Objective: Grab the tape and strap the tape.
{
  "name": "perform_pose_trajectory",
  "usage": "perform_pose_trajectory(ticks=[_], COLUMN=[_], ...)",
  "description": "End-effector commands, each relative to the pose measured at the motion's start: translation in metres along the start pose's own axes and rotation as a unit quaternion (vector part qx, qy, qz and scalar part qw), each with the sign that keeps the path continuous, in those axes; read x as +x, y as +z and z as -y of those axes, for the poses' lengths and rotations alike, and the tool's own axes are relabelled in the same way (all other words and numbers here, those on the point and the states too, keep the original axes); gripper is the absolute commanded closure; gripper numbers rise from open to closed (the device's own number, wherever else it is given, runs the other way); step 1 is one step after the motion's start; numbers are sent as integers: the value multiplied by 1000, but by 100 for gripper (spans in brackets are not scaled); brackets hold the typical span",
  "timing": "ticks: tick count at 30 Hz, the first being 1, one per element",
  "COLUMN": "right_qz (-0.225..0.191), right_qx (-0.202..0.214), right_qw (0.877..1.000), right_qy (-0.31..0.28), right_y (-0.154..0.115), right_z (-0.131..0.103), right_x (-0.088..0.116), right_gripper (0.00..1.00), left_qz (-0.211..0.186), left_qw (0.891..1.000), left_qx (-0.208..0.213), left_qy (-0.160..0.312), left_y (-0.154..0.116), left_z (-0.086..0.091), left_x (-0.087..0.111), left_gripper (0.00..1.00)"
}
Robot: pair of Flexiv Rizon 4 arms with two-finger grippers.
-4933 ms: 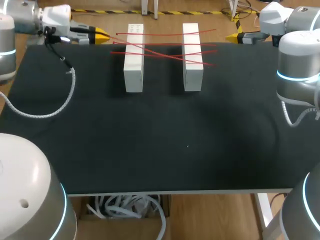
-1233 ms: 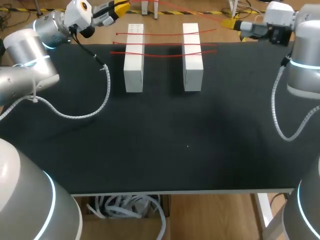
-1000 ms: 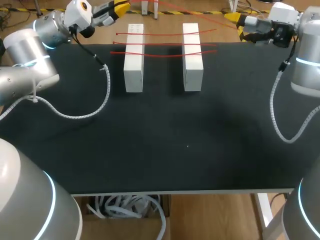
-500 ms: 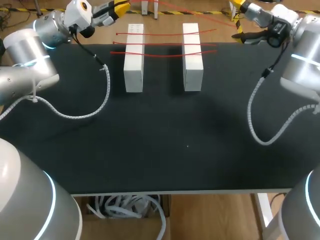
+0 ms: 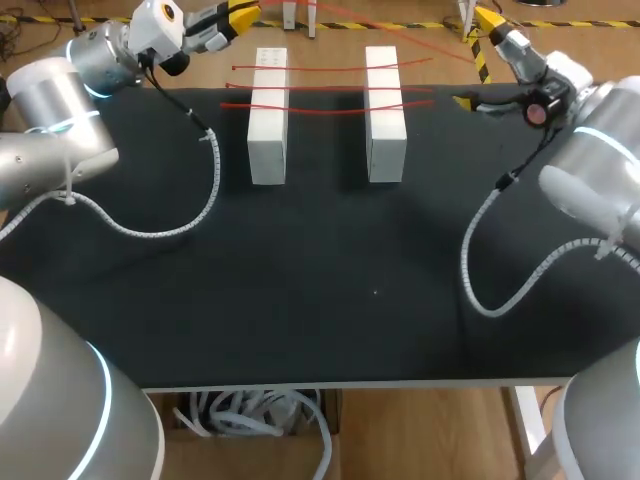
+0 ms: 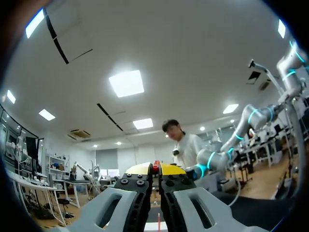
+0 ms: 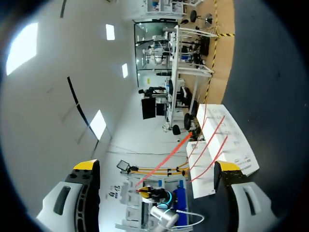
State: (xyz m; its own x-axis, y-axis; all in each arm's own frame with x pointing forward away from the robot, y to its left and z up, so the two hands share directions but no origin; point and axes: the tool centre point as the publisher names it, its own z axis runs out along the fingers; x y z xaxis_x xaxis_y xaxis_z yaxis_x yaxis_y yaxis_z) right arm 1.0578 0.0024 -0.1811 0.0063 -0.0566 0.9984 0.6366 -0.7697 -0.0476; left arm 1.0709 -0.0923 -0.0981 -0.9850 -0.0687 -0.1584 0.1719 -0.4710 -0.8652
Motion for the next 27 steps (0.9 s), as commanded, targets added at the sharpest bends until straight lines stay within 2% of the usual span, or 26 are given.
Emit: perform_pose_trajectory(ticks=[1, 2, 3, 4, 6, 7, 10, 11, 12, 15, 20, 27], right_qz=[-27, -27, -30, -27, -35, -35, -42, -46, -46, -39, -55, -75], right_qx=[-336, -349, -346, -360, -366, -383, -407, -402, -413, -413, -412, -447], right_qw=[937, 933, 934, 929, 926, 919, 909, 911, 906, 906, 905, 886], right_qy=[87, 90, 86, 85, 82, 87, 78, 77, 78, 86, 92, 98], right_y=[3, 3, 5, 6, 9, 10, 11, 11, 12, 14, 21, 25], right_z=[4, 1, 0, -1, -4, -9, -23, -23, -23, -14, -7, -16], right_x=[-3, -3, -3, -2, 0, 0, 0, 1, 1, -1, 0, 7], right_gripper=[0, 0, 0, 0, 0, 0, 0, 0, 0, 0, 0, 0], left_qz=[-1, -1, -1, -1, -1, -1, -1, -1, -1, -1, -1, -1], left_qw=[1000, 1000, 1000, 1000, 1000, 1000, 1000, 1000, 1000, 1000, 1000, 1000], left_qx=[2, 2, 2, 2, 2, 2, 2, 2, 2, 2, 2, 2], left_qy=[1, 1, 1, 1, 1, 1, 1, 1, 1, 1, 1, 1], left_y=[-1, -1, -1, -1, -1, -1, -1, -1, -1, -1, -1, -1], left_z=[-1, -1, -1, -1, -1, -1, -1, -1, -1, -1, -1, -1], left_x=[0, 0, 0, 0, 0, 0, 0, 0, 0, 0, 0, 0], left_gripper=[100, 100, 100, 100, 100, 100, 100, 100, 100, 100, 100, 100])
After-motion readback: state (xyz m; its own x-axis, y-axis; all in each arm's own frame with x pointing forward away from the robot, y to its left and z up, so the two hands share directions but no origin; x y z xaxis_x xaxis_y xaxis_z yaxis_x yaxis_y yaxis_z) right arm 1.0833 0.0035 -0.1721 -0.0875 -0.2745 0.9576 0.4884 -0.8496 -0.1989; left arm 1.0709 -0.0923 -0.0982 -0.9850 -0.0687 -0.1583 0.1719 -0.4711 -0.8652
